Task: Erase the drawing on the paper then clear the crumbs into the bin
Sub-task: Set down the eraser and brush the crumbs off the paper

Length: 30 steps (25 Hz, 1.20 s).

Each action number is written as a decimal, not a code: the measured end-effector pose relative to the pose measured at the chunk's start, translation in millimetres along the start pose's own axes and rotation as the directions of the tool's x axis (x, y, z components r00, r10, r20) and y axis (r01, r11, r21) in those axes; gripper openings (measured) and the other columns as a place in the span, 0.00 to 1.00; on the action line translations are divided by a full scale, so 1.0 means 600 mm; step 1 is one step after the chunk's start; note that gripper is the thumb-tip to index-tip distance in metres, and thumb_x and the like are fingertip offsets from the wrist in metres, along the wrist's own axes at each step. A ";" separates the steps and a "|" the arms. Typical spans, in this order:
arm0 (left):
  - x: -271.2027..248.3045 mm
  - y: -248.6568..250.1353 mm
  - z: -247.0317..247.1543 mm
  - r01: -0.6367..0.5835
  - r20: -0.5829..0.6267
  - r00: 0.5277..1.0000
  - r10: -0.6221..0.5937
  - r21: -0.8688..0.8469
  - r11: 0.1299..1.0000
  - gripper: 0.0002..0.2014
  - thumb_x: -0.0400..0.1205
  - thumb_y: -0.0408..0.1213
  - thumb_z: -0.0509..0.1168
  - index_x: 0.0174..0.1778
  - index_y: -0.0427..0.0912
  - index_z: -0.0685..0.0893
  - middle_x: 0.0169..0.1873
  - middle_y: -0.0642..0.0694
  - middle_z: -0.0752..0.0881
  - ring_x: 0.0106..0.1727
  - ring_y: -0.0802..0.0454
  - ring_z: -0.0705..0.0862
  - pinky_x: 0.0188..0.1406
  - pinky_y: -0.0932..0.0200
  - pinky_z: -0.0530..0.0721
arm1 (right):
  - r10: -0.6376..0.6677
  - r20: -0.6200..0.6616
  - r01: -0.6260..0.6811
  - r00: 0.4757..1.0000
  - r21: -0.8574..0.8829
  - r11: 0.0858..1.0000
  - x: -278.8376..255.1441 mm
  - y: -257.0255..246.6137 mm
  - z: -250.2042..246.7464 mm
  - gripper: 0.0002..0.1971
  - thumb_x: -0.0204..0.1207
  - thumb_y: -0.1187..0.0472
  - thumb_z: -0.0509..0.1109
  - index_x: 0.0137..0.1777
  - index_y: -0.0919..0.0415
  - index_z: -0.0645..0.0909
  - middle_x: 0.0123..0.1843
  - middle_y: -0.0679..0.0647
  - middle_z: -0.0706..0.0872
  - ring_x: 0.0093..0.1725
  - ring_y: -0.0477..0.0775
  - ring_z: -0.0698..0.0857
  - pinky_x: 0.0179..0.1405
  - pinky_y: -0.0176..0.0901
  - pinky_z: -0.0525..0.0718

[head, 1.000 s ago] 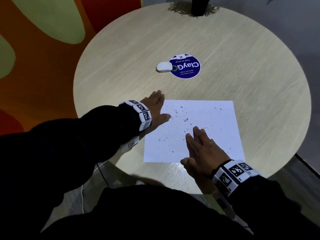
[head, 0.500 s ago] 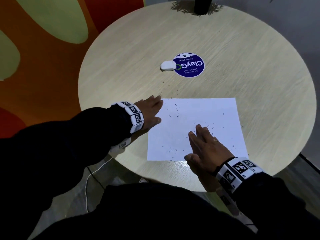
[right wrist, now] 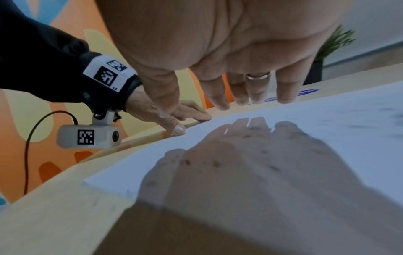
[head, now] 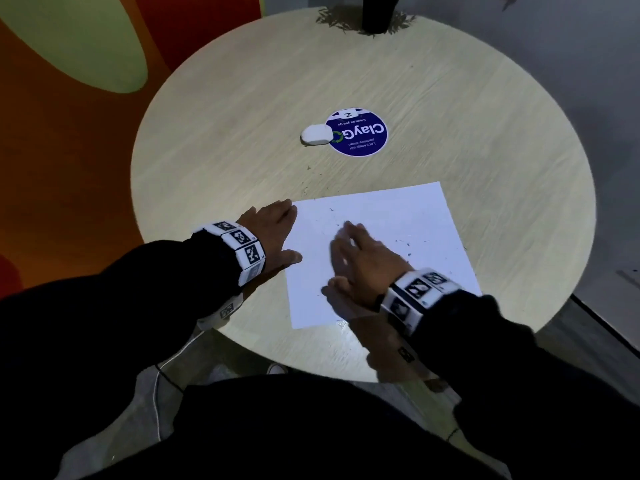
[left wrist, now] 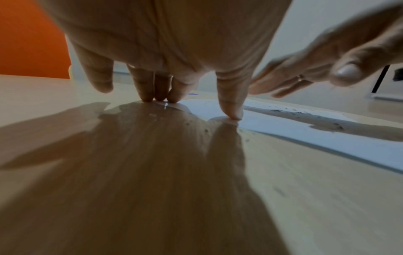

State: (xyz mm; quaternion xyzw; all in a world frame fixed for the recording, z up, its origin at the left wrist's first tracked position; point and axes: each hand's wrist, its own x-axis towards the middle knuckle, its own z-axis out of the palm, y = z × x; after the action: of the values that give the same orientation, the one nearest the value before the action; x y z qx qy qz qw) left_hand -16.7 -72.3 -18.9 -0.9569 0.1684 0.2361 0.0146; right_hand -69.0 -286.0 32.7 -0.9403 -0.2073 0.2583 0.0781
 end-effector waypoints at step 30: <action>-0.005 -0.037 0.009 0.006 -0.036 0.999 -0.005 0.011 1.000 0.58 0.70 0.71 0.64 0.85 0.47 0.39 0.84 0.49 0.39 0.84 0.47 0.44 0.79 0.36 0.51 | 0.088 0.028 -0.090 0.996 0.094 0.992 0.132 -0.064 0.021 0.36 0.83 0.43 0.51 0.84 0.59 0.42 0.85 0.53 0.36 0.84 0.54 0.39 0.80 0.60 0.44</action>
State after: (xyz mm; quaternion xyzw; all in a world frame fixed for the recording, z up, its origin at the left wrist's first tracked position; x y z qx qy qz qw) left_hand -14.4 -50.0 -23.3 -0.9614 0.1673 0.2177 0.0176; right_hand -27.2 -217.0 -4.2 -0.9408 -0.1536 0.2822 0.1085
